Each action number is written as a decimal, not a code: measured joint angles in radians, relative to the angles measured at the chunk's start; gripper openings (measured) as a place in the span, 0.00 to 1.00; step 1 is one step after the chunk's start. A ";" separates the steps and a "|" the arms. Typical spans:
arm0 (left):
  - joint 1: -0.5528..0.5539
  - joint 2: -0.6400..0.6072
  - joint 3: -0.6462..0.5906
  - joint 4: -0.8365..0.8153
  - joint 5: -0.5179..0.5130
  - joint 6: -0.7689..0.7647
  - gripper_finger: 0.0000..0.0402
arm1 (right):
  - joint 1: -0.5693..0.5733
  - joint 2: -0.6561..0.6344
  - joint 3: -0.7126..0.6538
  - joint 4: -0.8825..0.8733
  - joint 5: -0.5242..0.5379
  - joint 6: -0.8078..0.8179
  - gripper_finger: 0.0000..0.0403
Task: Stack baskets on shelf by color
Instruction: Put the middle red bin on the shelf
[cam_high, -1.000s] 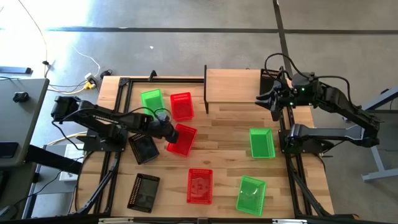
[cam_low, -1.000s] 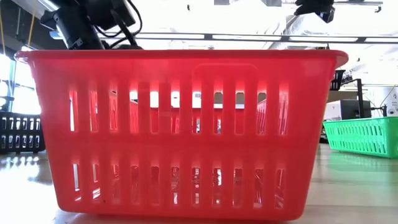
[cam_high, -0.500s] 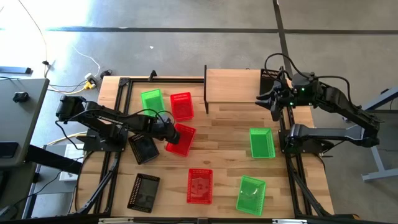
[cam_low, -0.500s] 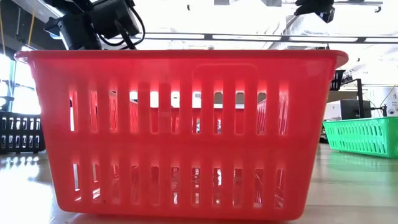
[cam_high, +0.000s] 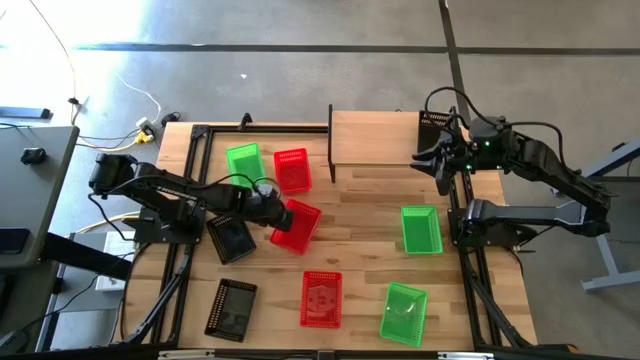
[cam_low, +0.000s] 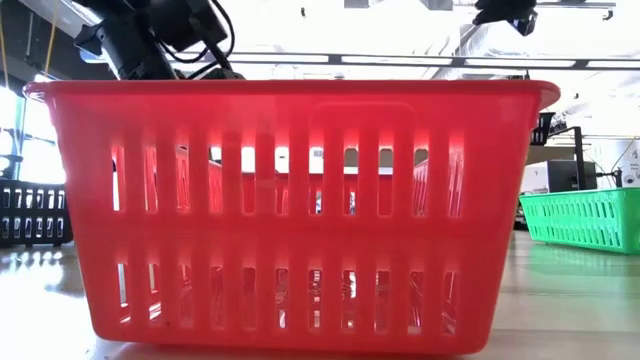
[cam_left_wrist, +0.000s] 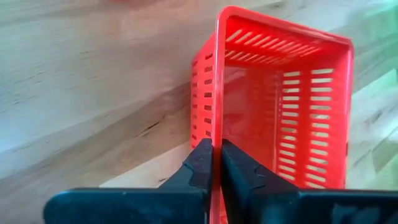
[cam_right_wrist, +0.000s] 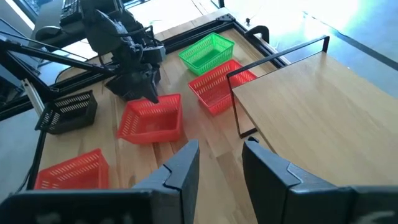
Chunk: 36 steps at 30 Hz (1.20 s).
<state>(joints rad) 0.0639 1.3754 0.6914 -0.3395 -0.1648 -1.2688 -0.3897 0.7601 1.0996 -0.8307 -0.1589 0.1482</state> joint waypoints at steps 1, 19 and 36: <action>0.000 0.000 0.012 0.000 0.000 0.004 0.01 | 0.000 0.000 0.000 -0.001 0.000 0.000 0.27; 0.030 0.000 0.272 -0.001 -0.034 0.080 0.01 | 0.000 0.000 0.000 -0.029 0.043 -0.001 0.27; 0.297 0.000 0.510 -0.008 -0.105 0.303 0.01 | 0.000 0.000 0.000 -0.060 0.134 -0.017 0.27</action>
<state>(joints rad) 0.3613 1.3758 1.2013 -0.3477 -0.2695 -0.9659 -0.3901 0.7601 1.0992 -0.8906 -0.0254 0.1315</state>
